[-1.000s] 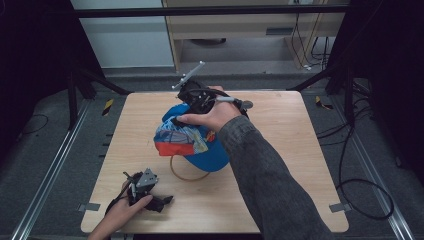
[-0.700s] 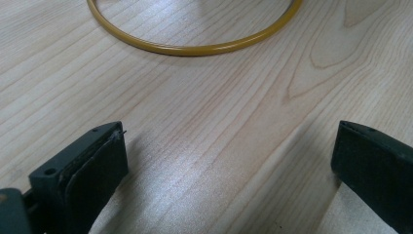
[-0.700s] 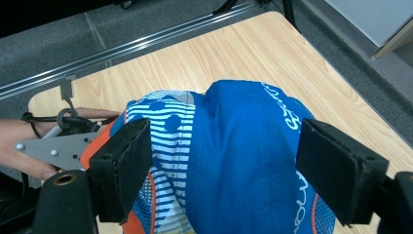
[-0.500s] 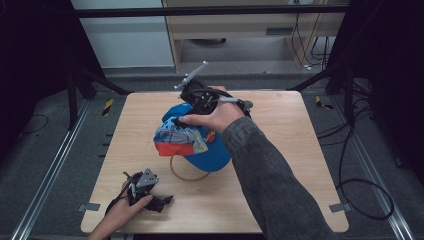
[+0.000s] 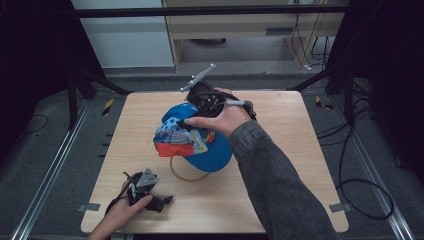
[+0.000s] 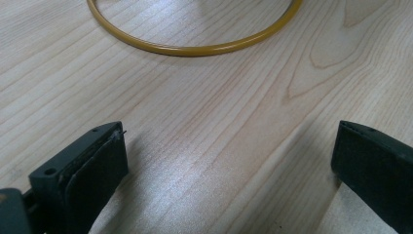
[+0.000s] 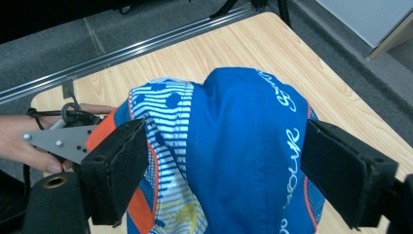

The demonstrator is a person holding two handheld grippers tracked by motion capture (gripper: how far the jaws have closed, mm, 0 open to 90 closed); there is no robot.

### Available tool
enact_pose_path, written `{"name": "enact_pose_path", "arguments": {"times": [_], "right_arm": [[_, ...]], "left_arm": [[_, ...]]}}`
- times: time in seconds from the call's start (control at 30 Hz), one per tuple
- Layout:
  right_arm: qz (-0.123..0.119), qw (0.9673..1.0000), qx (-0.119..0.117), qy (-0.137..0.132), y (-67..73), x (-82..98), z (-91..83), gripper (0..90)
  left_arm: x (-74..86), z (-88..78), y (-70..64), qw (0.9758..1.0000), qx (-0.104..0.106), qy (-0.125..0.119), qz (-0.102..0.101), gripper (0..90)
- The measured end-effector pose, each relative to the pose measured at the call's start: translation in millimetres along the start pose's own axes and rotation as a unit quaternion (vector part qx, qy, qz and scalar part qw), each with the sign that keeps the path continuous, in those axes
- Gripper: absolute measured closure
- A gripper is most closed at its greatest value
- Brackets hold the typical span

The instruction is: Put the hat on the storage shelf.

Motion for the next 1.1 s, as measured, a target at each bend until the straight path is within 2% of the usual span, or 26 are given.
{"name": "enact_pose_path", "arguments": {"times": [0.53, 1.1], "right_arm": [[0.007, 0.9998, 0.014, -0.012, -4.7, 14.1, -14.3, 8.3], [0.023, 0.9989, 0.031, -0.027, -13.6, 31.5, -38.6, 6.4]], "left_arm": [[0.0, 0.0, 0.0, 1.0000, 0.000, 0.000, 0.000, 0.0], [0.0, 0.0, 0.0, 1.0000, 0.000, 0.000, 0.000, 0.0]]}}
Point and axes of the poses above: each handheld gripper's, and its own axes: z roughly forward along the jaws, x roughly out of its underside, y roughly to its left, the point moved 8 cm from there along z, roughly forward along the jaws, and after that the axes turned 1 degree about x, right-handed, at the moved point
